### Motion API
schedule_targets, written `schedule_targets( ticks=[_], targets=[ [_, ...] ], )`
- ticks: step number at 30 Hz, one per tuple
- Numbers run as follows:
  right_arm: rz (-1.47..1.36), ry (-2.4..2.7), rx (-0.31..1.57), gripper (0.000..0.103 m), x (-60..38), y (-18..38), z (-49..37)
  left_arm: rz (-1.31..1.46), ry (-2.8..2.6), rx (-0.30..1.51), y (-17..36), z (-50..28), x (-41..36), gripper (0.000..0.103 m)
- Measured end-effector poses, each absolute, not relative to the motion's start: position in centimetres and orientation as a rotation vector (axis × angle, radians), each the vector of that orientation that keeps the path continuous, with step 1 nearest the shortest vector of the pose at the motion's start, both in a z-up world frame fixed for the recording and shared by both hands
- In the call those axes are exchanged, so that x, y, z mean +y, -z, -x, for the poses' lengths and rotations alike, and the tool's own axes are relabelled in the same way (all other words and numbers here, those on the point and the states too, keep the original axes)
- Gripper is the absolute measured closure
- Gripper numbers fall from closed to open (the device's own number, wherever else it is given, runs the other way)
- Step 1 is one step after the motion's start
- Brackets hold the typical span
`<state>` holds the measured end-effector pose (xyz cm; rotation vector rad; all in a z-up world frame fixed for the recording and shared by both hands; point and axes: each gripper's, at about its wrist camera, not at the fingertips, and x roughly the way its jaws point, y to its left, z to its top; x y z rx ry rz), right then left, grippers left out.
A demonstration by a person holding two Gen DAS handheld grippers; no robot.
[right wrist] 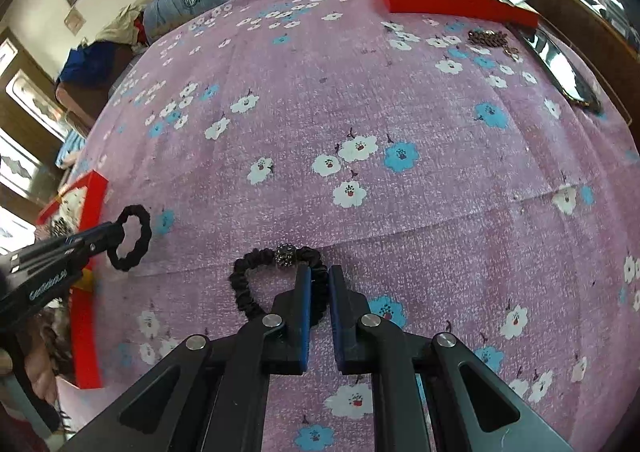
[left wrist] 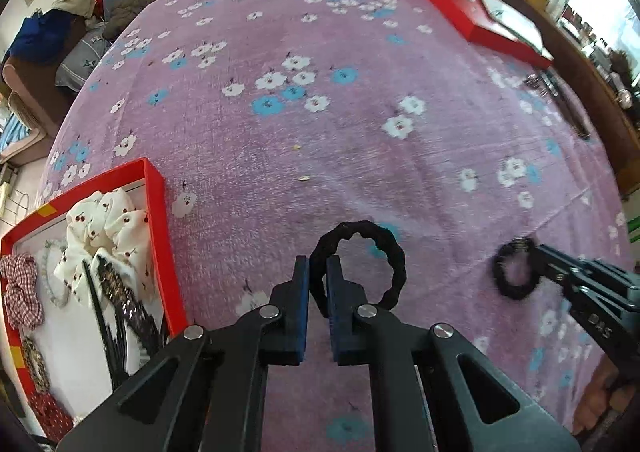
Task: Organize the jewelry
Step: 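Carry both black hair ties into the tray and open both tools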
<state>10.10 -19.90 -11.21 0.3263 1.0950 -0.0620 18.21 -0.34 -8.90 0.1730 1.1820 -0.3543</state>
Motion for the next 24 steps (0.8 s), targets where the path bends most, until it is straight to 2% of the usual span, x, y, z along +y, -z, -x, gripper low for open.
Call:
schedule_targets(
  ticks=[12,24],
  targets=[
    [-0.37,0.054,1.046,0.094,-19.5,8.6,-8.0,-0.011,0.383,1.08,2.4,-13.7,3.2,0.095],
    [-0.345,-0.014,0.976,0.094,-15.1,3.9,-6.6,0.11,0.221,1.059,1.0,-11.3,14.2,0.095]
  ],
)
